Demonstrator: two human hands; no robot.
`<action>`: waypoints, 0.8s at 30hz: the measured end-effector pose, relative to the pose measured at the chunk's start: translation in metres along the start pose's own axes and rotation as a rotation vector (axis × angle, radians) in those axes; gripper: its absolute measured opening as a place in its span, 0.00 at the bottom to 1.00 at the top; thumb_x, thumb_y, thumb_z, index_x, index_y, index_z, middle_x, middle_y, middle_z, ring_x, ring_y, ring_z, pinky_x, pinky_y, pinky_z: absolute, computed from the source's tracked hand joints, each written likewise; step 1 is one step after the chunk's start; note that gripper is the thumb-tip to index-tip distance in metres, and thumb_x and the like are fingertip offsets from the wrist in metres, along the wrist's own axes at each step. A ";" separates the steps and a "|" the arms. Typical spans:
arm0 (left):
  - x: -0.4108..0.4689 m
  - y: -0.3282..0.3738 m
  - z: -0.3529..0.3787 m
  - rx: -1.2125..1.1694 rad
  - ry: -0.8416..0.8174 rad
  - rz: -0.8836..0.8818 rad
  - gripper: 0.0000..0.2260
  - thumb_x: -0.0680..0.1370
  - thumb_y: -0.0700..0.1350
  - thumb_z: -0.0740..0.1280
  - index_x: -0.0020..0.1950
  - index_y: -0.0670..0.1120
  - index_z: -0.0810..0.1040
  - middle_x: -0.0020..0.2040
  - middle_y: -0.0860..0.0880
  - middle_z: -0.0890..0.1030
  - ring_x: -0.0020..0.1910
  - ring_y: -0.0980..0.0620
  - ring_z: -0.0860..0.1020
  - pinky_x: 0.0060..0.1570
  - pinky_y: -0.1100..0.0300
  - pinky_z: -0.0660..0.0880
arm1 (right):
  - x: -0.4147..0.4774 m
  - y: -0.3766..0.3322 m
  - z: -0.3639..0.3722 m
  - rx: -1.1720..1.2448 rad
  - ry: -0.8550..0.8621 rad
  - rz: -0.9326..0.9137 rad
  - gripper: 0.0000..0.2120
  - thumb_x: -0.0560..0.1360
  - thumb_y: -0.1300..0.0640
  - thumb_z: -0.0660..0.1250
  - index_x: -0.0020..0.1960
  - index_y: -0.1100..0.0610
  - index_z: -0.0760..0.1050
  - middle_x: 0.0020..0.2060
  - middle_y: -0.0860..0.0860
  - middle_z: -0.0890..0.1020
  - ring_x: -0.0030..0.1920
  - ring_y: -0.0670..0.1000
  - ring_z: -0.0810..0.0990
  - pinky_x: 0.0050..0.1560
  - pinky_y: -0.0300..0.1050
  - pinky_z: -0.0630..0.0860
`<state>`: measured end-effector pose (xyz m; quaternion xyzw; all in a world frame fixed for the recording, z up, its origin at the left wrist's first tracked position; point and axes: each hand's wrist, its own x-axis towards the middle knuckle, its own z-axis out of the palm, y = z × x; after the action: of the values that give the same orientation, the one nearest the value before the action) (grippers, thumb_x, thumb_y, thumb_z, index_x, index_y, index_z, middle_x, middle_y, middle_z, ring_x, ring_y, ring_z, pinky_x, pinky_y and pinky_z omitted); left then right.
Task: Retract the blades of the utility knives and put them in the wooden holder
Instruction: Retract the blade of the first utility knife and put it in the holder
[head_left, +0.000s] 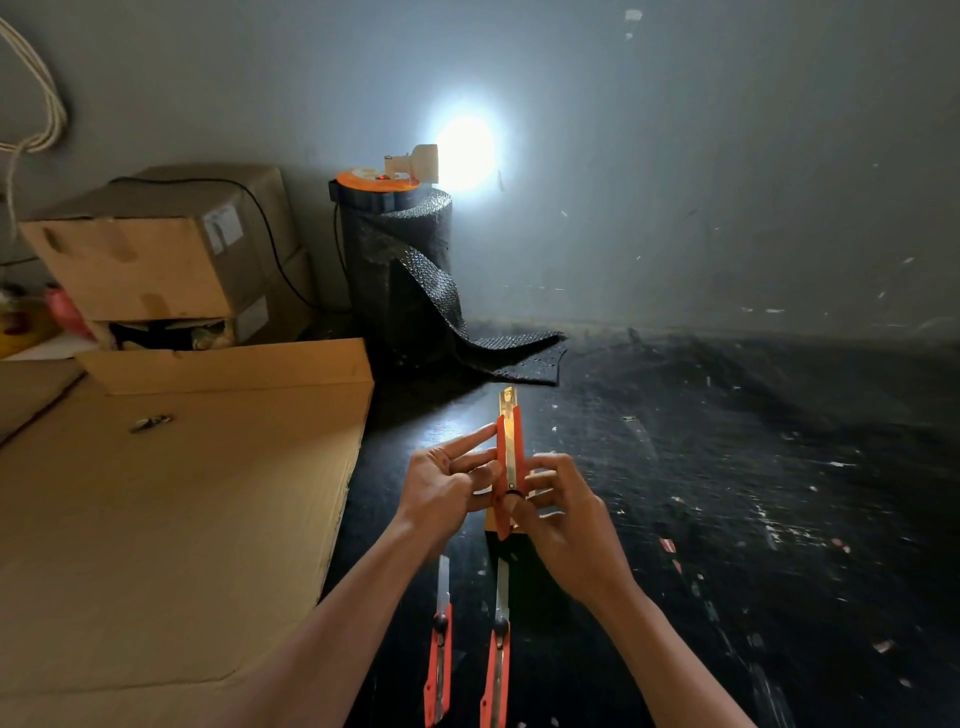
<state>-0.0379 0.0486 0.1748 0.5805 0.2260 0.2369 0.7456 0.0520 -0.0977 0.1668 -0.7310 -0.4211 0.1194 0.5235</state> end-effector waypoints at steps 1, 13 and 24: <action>0.001 -0.002 -0.001 -0.007 -0.007 -0.003 0.22 0.79 0.27 0.66 0.68 0.44 0.79 0.54 0.42 0.88 0.50 0.44 0.88 0.43 0.53 0.85 | 0.002 0.000 0.000 0.023 0.015 0.004 0.16 0.77 0.56 0.72 0.61 0.47 0.70 0.46 0.41 0.83 0.47 0.37 0.84 0.41 0.33 0.81; 0.023 -0.044 -0.005 0.086 0.035 -0.028 0.13 0.78 0.29 0.69 0.60 0.39 0.83 0.52 0.41 0.88 0.49 0.43 0.88 0.46 0.53 0.86 | 0.053 0.036 0.006 0.116 0.059 0.114 0.05 0.78 0.56 0.72 0.54 0.54 0.81 0.45 0.49 0.87 0.45 0.47 0.87 0.47 0.52 0.86; 0.102 -0.112 -0.023 0.743 0.111 -0.086 0.31 0.73 0.44 0.78 0.74 0.47 0.73 0.71 0.46 0.78 0.67 0.48 0.78 0.64 0.50 0.76 | 0.120 0.110 0.023 -0.046 0.187 0.208 0.06 0.78 0.60 0.71 0.54 0.60 0.79 0.45 0.51 0.84 0.42 0.40 0.82 0.35 0.27 0.76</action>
<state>0.0382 0.1049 0.0542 0.7877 0.3606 0.1381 0.4800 0.1656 -0.0041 0.0938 -0.7903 -0.2952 0.0946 0.5284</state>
